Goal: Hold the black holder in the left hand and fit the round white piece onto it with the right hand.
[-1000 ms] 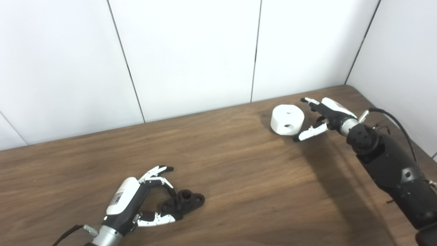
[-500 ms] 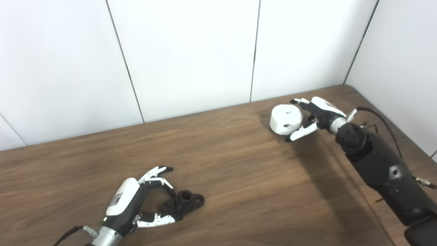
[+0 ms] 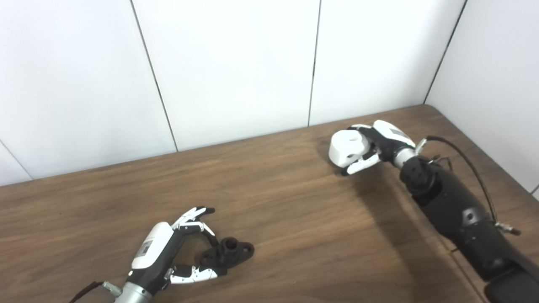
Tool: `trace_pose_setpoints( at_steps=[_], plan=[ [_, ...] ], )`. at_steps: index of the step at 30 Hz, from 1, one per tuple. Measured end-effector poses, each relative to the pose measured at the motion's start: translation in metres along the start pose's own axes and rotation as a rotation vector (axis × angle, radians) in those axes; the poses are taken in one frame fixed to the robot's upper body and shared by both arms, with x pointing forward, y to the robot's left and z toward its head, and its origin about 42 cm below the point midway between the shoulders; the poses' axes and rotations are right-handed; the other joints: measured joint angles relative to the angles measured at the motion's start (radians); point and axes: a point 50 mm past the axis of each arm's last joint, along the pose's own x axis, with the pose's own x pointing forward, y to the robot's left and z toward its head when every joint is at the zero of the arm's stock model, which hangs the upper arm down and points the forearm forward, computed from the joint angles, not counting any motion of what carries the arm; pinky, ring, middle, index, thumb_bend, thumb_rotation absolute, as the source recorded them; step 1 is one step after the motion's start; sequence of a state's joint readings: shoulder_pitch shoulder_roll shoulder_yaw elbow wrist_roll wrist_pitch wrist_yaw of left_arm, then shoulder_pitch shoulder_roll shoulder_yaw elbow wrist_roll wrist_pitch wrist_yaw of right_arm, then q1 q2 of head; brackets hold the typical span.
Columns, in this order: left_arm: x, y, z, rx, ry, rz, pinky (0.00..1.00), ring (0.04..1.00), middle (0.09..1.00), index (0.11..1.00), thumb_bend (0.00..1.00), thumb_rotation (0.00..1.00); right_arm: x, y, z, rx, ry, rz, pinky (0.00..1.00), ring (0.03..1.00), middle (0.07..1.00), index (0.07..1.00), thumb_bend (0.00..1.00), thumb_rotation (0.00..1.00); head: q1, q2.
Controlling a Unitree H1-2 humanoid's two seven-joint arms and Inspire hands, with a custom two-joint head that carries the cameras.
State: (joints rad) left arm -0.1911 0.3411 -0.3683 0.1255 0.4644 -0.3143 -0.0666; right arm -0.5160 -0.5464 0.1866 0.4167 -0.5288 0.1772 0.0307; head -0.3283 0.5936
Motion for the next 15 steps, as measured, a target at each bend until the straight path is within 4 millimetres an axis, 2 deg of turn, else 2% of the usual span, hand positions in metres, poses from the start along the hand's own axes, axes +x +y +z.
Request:
trace_pose_setpoints(
  at_steps=[4, 15],
  plan=[
    [-0.0001, 0.0006, -0.0001, 0.001, 0.001, -0.002, 0.78, 0.927, 0.885, 0.483, 0.52, 0.05, -0.0014, 0.0086, 0.0028, 0.007, -0.073, -0.078, 0.72, 0.804, 0.752, 0.484, 0.52, 0.13, 0.002, 0.002],
    [-0.0004, 0.0005, 0.0013, 0.000, -0.003, -0.003, 0.77, 0.923, 0.892, 0.483, 0.52, 0.05, -0.0040, 0.0134, 0.0013, 0.000, -0.091, -0.136, 0.67, 0.765, 0.722, 0.482, 0.52, 0.13, 0.014, 0.006]
  ],
)
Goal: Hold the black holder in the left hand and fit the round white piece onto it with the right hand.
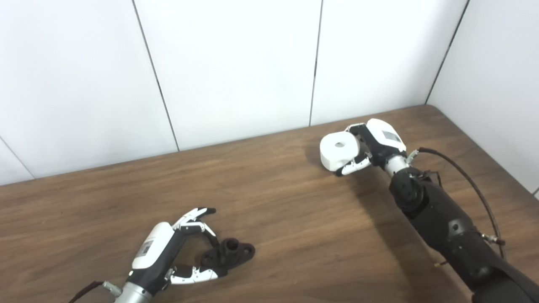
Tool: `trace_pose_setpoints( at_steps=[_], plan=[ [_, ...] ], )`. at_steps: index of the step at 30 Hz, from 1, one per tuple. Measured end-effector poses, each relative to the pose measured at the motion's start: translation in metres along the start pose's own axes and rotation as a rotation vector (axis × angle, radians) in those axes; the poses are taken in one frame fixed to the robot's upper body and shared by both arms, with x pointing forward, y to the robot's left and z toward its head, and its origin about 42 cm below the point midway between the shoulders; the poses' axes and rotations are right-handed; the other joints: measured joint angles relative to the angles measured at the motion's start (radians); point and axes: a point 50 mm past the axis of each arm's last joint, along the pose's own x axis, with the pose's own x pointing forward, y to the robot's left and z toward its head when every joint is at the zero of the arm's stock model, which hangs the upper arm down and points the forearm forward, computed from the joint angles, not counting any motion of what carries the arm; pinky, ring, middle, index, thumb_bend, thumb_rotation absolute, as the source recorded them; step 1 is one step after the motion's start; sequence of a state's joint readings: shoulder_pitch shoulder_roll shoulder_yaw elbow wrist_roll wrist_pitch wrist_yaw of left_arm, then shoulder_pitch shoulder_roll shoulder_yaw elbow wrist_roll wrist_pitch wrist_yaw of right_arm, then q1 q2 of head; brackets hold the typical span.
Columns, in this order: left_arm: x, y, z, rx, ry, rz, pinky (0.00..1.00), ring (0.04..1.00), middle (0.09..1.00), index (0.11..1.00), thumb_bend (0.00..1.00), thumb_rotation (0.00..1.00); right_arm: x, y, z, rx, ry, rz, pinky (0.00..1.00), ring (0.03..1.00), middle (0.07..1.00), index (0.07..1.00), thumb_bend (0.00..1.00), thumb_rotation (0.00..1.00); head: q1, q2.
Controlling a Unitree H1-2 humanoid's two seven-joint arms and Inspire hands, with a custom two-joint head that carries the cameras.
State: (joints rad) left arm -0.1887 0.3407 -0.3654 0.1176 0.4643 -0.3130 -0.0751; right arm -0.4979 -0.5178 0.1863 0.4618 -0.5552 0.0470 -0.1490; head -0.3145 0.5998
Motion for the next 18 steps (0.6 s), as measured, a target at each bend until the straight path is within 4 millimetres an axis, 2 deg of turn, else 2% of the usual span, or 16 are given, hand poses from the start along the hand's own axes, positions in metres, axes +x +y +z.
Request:
trace_pose_setpoints(
  at_steps=[6, 10, 14, 18],
  plan=[
    [0.000, 0.000, 0.000, 0.000, -0.002, 0.001, 0.76, 0.917, 0.881, 0.482, 0.52, 0.05, -0.005, 0.003, 0.000, 0.020, -0.004, -0.022, 0.63, 0.730, 0.721, 0.483, 0.52, 0.13, 0.011, 0.005],
    [0.000, 0.000, 0.000, 0.002, -0.002, 0.004, 0.77, 0.925, 0.884, 0.483, 0.52, 0.05, -0.011, 0.006, 0.011, 0.035, -0.040, -0.012, 0.63, 0.731, 0.723, 0.482, 0.52, 0.14, 0.011, 0.005],
    [0.000, -0.001, 0.001, 0.001, -0.004, 0.002, 0.77, 0.926, 0.886, 0.483, 0.52, 0.05, -0.014, 0.007, 0.038, 0.079, -0.102, 0.001, 0.63, 0.738, 0.727, 0.482, 0.52, 0.13, 0.035, 0.017],
    [0.003, -0.001, 0.001, 0.004, -0.008, 0.000, 0.77, 0.927, 0.887, 0.483, 0.52, 0.05, -0.018, -0.003, 0.063, 0.197, -0.150, 0.022, 0.66, 0.766, 0.747, 0.482, 0.52, 0.13, 0.072, 0.026]
  ],
)
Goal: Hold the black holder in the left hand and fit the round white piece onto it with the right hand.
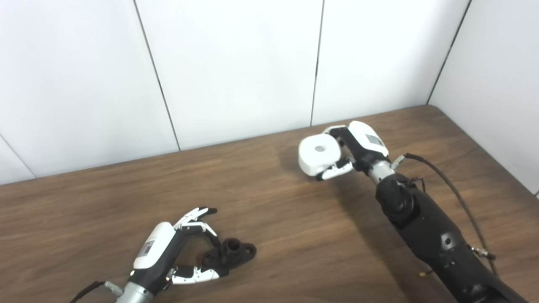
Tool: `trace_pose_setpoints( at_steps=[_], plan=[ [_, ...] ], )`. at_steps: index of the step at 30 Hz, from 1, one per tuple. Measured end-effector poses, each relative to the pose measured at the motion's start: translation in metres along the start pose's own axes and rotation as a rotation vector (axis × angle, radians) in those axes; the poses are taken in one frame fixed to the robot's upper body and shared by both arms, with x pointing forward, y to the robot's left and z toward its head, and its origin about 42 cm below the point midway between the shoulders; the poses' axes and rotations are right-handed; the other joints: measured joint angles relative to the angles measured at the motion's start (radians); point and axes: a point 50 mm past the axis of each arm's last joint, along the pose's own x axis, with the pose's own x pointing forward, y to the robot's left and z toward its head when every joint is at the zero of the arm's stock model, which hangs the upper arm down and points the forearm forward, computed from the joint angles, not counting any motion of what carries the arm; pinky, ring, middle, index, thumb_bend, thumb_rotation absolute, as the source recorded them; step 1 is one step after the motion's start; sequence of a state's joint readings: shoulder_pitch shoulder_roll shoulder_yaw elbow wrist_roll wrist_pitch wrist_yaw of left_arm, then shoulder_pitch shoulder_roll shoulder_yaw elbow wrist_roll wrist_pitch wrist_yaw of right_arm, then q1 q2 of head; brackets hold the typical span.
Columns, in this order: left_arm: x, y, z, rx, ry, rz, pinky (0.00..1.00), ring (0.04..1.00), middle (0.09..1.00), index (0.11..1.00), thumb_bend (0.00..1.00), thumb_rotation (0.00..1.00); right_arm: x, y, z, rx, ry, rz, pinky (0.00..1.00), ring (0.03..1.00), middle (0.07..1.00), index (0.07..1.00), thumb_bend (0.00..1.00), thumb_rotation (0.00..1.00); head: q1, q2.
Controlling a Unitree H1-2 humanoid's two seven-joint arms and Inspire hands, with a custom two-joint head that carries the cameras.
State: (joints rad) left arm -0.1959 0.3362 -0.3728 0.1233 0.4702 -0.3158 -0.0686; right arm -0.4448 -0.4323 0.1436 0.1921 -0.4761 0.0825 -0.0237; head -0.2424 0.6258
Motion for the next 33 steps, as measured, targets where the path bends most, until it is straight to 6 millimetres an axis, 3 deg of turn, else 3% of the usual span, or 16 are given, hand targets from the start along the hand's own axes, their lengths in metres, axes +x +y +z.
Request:
trace_pose_setpoints(
  at_steps=[18, 27, 33],
  plan=[
    [0.005, -0.010, 0.006, 0.002, 0.004, 0.007, 0.81, 0.941, 0.896, 0.483, 0.52, 0.05, -0.040, -0.008, 0.082, 0.115, -0.234, 0.136, 0.66, 0.772, 0.752, 0.480, 0.52, 0.13, 0.126, 0.035],
    [0.008, -0.013, 0.008, 0.007, 0.003, 0.006, 0.81, 0.945, 0.891, 0.482, 0.52, 0.06, -0.066, 0.010, 0.092, 0.148, -0.251, 0.227, 0.67, 0.772, 0.754, 0.480, 0.52, 0.13, 0.187, 0.058],
    [0.010, -0.015, 0.009, 0.004, 0.008, 0.004, 0.82, 0.952, 0.895, 0.482, 0.52, 0.06, -0.072, 0.018, 0.106, 0.166, -0.296, 0.268, 0.66, 0.771, 0.753, 0.480, 0.52, 0.13, 0.201, 0.066]
  ],
)
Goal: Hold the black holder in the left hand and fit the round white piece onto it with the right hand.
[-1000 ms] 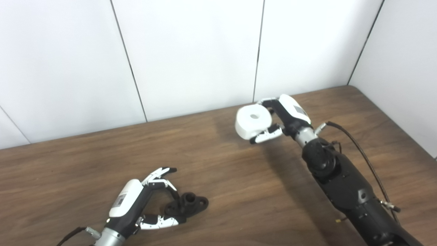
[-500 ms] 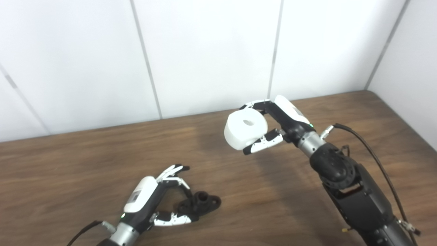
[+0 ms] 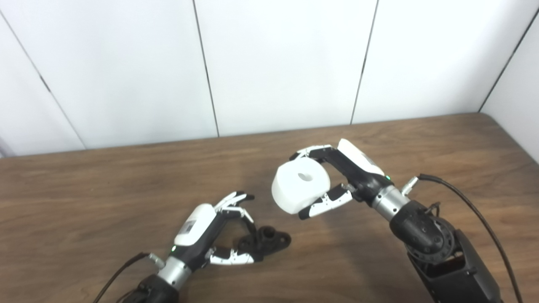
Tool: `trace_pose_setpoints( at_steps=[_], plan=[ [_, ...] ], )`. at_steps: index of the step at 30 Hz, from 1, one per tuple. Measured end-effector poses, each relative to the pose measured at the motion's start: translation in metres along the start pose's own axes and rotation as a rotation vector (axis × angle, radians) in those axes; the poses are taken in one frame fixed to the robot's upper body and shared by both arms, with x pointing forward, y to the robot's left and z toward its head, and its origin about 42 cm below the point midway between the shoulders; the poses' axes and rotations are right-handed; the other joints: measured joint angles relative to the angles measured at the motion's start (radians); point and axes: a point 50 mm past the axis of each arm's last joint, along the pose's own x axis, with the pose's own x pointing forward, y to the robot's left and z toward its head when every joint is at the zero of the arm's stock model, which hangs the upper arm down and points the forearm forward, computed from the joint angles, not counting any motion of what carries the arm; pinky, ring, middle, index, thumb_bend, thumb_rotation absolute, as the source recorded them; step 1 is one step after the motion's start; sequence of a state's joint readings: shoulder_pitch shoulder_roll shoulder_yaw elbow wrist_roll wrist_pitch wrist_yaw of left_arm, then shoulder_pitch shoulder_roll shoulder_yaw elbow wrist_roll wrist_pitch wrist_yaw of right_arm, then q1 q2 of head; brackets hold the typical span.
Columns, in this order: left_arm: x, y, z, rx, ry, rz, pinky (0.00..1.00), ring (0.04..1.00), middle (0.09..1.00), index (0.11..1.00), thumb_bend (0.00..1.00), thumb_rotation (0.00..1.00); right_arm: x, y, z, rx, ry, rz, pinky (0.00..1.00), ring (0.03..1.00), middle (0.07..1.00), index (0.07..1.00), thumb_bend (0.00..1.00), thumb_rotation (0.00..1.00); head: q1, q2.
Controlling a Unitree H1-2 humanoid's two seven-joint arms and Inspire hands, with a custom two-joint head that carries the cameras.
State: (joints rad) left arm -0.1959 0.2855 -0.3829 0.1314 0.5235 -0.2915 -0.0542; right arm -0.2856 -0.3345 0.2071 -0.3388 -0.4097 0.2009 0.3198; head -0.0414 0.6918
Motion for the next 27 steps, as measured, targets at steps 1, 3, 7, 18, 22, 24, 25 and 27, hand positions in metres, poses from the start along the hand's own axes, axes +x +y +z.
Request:
trace_pose_setpoints(
  at_steps=[1, 3, 7, 18, 22, 24, 25, 27],
  plan=[
    [0.000, 0.000, 0.000, 0.000, 0.001, 0.000, 0.82, 0.950, 0.894, 0.482, 0.52, 0.06, 0.000, 0.001, 0.002, -0.001, -0.006, 0.005, 0.66, 0.769, 0.752, 0.480, 0.52, 0.13, 0.000, 0.002],
    [0.001, -0.001, 0.001, 0.008, 0.001, -0.001, 0.81, 0.948, 0.892, 0.482, 0.52, 0.06, 0.000, 0.002, 0.004, -0.008, -0.014, 0.020, 0.65, 0.768, 0.751, 0.480, 0.52, 0.13, 0.003, 0.005],
    [0.002, -0.002, 0.002, 0.035, 0.001, -0.005, 0.82, 0.940, 0.885, 0.482, 0.52, 0.06, -0.001, 0.006, 0.006, -0.010, -0.019, 0.044, 0.65, 0.766, 0.750, 0.480, 0.52, 0.13, 0.011, 0.011],
    [0.011, -0.010, 0.010, 0.115, 0.016, -0.015, 0.83, 0.933, 0.873, 0.481, 0.52, 0.06, 0.001, 0.011, 0.008, -0.010, -0.028, 0.067, 0.62, 0.747, 0.749, 0.480, 0.52, 0.13, 0.018, 0.020],
    [0.013, -0.010, 0.010, 0.119, 0.020, -0.014, 0.82, 0.926, 0.868, 0.481, 0.52, 0.06, 0.002, 0.014, 0.010, -0.006, -0.034, 0.076, 0.63, 0.755, 0.755, 0.480, 0.52, 0.13, 0.020, 0.021],
    [0.013, -0.010, 0.010, 0.122, 0.020, -0.015, 0.81, 0.921, 0.864, 0.481, 0.52, 0.06, 0.002, 0.015, 0.011, -0.004, -0.036, 0.080, 0.64, 0.766, 0.756, 0.481, 0.52, 0.13, 0.020, 0.021],
    [0.013, -0.010, 0.010, 0.122, 0.020, -0.015, 0.81, 0.920, 0.864, 0.481, 0.52, 0.06, 0.002, 0.015, 0.011, -0.003, -0.036, 0.081, 0.65, 0.770, 0.756, 0.481, 0.52, 0.13, 0.020, 0.021],
    [0.014, -0.010, 0.011, 0.124, 0.022, -0.016, 0.82, 0.925, 0.868, 0.481, 0.52, 0.06, 0.002, 0.015, 0.011, -0.003, -0.036, 0.083, 0.66, 0.777, 0.756, 0.481, 0.52, 0.13, 0.021, 0.026]
  ],
)
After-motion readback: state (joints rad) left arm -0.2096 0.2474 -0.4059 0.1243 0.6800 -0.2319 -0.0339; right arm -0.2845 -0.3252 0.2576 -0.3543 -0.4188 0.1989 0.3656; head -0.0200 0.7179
